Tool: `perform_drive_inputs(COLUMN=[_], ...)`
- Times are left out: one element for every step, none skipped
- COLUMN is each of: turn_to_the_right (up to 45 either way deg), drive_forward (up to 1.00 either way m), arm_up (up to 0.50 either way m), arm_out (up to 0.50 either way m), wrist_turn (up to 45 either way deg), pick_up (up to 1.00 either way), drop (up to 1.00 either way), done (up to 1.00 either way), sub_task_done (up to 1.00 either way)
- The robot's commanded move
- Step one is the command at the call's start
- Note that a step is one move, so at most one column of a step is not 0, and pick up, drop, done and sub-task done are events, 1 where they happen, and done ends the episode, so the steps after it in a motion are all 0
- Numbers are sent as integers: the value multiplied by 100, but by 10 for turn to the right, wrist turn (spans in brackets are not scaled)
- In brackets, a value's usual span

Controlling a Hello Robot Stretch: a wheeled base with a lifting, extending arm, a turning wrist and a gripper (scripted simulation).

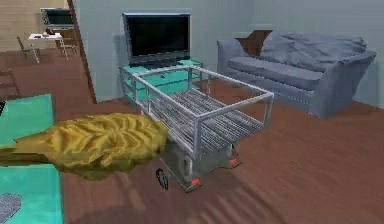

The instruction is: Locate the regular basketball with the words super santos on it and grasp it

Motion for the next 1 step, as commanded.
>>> perform_drive_inputs(turn_to_the_right=[450], drive_forward=[0], arm_up=[0], arm_out=[0], wrist_turn=[0], pick_up=[0], drop=[0], done=[0], sub_task_done=[0])
